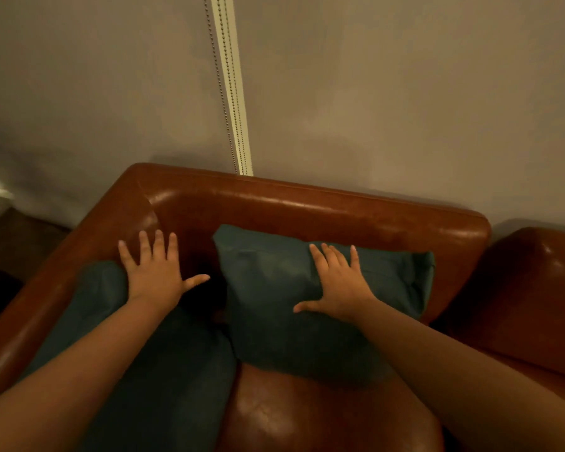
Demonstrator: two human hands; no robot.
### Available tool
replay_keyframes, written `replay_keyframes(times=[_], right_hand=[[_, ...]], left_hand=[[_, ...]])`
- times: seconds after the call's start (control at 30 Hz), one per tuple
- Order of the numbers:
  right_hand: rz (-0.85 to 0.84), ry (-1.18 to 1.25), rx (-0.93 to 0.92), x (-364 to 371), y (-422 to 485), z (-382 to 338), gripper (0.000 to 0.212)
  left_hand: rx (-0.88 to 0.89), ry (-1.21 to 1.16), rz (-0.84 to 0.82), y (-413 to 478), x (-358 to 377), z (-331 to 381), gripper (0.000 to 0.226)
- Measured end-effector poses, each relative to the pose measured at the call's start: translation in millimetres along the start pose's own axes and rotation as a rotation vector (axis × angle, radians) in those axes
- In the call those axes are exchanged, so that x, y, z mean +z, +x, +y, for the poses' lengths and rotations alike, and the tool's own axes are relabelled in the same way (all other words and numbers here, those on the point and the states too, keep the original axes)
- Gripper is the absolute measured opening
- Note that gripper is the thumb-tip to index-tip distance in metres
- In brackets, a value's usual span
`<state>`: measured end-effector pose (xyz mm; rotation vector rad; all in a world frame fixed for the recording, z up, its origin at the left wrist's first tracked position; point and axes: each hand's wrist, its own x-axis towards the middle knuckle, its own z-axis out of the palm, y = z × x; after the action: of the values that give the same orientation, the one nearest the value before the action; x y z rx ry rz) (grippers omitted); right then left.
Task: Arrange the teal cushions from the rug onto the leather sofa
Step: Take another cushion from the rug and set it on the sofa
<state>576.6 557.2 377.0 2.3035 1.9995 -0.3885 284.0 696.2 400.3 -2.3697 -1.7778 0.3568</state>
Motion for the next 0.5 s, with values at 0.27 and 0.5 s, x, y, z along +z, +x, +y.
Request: replay_keyframes(times=[0.27, 0.5], right_hand=[[0.0, 0.109, 0.03, -23, 24, -15, 0.12], [0.159, 0.004, 0.0, -11, 11, -29, 0.061]], left_hand=[[-0.238, -0.487, 0.115, -69, -8, -66, 0.132], [-0.097, -0.342, 0.037, -81, -7, -62, 0.104]])
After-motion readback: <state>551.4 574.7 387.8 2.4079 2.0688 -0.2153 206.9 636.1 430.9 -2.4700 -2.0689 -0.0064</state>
